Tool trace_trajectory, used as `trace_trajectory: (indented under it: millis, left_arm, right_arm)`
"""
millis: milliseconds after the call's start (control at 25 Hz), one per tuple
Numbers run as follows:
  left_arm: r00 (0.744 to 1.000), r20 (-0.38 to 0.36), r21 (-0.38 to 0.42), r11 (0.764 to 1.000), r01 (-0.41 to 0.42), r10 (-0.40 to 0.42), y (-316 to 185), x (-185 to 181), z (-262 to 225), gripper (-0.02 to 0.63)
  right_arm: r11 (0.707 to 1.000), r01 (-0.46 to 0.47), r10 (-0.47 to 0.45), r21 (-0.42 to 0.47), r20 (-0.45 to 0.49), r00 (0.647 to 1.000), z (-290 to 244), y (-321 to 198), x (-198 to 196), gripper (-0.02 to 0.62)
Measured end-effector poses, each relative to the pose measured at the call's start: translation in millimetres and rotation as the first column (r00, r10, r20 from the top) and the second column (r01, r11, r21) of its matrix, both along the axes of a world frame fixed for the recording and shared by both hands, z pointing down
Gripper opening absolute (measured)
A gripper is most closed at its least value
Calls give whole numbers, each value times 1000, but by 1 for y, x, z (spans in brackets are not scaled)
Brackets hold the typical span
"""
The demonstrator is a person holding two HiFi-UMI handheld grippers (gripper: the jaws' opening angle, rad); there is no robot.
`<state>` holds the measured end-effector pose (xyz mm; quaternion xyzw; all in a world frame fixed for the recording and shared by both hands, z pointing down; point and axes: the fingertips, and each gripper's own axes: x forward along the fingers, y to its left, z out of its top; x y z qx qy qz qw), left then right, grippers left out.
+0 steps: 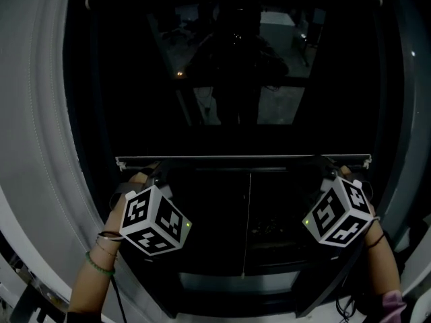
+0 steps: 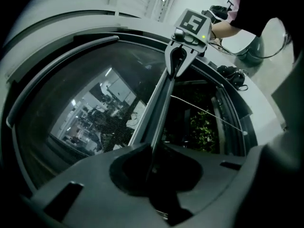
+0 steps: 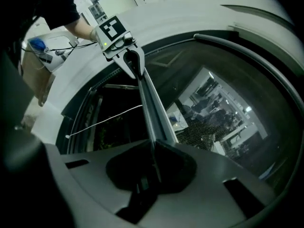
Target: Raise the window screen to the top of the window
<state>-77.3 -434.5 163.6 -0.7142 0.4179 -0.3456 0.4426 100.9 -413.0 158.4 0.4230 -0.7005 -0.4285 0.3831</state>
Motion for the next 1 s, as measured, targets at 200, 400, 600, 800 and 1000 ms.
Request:
trace_trajectory:
  millis: [200,400,600,800,1000]
  left_arm:
    - [1000,1,95,995,7,-7,2,3,-51,43]
    - [1000,-18,124,992,-3,5,11,2,-92,44]
    - [999,-35,185,982,22,-15,8,0,-161,46]
    - [999,-28,220,974,45,-40,9,0,-207,46]
    - [998,-54,243,968,57,-45,11,1,-253,49]
  right_arm:
    - [996,4,-4,94,-1,1000,-51,2,3,31]
    - [987,-4,5,161,-7,1000,-90,11,3,31]
    - [970,-32,44,239,-48,998,-156,6,0,31]
    - [956,-62,74,286,-32,997,-201,8,1,31]
    - [942,-74,83,326,-14,996,-246,8,1,32]
